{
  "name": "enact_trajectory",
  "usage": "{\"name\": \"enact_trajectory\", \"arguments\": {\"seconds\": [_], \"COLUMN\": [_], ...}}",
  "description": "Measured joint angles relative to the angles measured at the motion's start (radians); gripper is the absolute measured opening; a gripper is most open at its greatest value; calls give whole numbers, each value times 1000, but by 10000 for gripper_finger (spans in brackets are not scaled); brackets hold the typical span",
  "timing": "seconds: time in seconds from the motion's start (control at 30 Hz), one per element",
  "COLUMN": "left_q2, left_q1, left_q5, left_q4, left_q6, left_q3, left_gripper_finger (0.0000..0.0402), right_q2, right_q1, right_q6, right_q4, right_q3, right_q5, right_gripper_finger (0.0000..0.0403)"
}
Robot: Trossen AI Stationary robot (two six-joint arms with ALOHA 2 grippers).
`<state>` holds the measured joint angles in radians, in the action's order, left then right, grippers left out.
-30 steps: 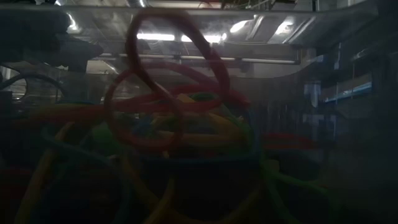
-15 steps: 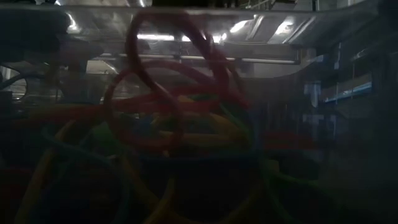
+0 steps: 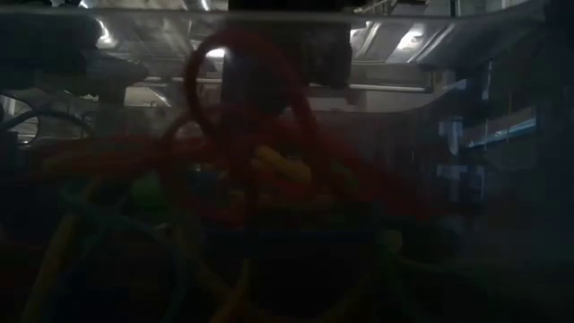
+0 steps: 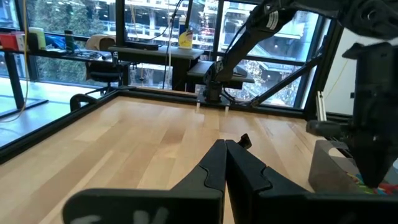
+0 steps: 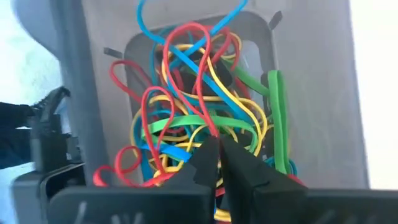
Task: Pick and place rubber bands into bin
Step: Put the red rubber band into the black bin, then return to Home Position
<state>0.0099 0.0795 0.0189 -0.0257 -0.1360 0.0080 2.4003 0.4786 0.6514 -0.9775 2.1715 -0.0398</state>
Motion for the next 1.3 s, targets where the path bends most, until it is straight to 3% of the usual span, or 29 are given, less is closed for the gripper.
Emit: {"name": "enact_trajectory", "arguments": {"seconds": [0.37, 0.47, 0.67, 0.83, 1.0, 1.3], "left_q2": [0, 0, 0, 0, 0, 1], "left_q1": [0, 0, 0, 0, 0, 0], "left_q5": [0, 0, 0, 0, 0, 0], "left_q4": [0, 3, 1, 0, 1, 0], "left_q6": [0, 0, 0, 0, 0, 0], "left_q3": [0, 0, 0, 0, 0, 0], "left_gripper_finger": [1, 1, 1, 1, 1, 1], "right_q2": [-127, -148, -154, -176, -272, -627], "right_q1": [-11, -25, -131, -218, -288, -425], "right_q6": [-60, -178, -327, -464, -584, -684], "right_q4": [-35, -44, -144, -119, 15, 495], "right_q3": [0, 0, -2, -62, -259, -882], "right_q5": [-10, -19, -18, -11, -2, 0], "right_gripper_finger": [91, 81, 8, 11, 5, 2]}}
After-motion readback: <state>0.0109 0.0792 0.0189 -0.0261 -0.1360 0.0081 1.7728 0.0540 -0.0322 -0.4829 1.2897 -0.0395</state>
